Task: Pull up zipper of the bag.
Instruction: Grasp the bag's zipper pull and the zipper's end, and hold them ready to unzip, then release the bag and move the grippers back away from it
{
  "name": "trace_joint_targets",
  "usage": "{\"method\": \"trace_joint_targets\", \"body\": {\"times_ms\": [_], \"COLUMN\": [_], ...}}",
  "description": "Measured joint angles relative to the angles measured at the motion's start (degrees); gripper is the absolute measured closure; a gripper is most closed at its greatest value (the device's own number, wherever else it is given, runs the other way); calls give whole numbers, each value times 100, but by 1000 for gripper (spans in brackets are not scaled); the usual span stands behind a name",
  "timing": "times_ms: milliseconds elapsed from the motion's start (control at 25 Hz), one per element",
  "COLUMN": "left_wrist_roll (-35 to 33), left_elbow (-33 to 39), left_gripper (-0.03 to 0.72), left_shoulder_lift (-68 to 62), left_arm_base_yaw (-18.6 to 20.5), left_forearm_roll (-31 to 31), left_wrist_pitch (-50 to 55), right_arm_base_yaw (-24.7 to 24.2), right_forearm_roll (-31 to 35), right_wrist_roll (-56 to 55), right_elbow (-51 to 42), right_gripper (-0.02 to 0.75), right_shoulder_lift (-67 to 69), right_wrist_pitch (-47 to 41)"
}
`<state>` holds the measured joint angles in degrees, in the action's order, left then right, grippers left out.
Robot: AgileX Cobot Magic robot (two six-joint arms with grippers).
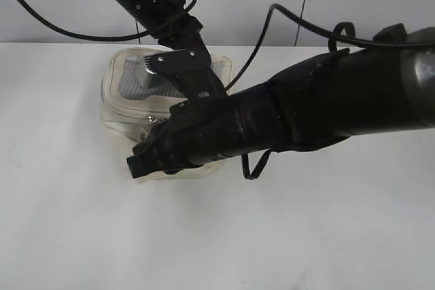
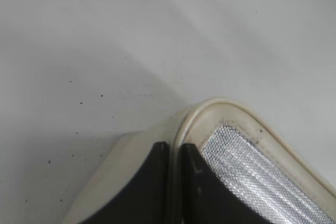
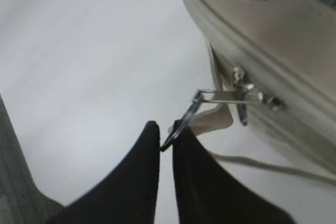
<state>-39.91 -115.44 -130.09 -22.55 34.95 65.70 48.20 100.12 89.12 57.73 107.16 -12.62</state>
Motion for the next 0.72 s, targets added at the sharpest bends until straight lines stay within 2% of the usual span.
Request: {"method": "trace_joint_targets", "body": {"times_ms": [80, 160, 240, 320, 520, 640, 720], "left_wrist_roll": [76, 227, 420, 672, 1132, 1357, 1381], "left_elbow": [0, 0, 0, 8, 405, 1216, 1940], "left_gripper": [628, 578, 521, 500, 500, 536, 549], "left_shoulder_lift": [0, 43, 112, 219, 803, 1446, 2042], "left_arm_base_yaw": [0, 19, 76, 146, 315, 334, 334], "left_forearm_roll": [14, 36, 36, 41, -28, -316, -501], "left_wrist_pitch": [-33, -56, -69, -94, -391, -882, -1215], "right_arm_base_yaw": [-88, -298, -661, -1167, -2489, -3076, -3276], "right_forearm_roll": [-414, -961, -1634, -2291, -4076, -5216, -6097], "right_wrist_roll": [-500, -1134, -1712, -2467, -4354, -5473, -6264], "right_elbow": [-120, -357, -591, -779, -857, -857, -857], "right_gripper": [636, 488, 342, 256, 222, 222, 222], "right_shoulder_lift": [-112, -335, -649, -945, -1595, -2039, -2350], "right_wrist_pitch": [-32, -186, -460, -866, -2170, -2658, -2923]}}
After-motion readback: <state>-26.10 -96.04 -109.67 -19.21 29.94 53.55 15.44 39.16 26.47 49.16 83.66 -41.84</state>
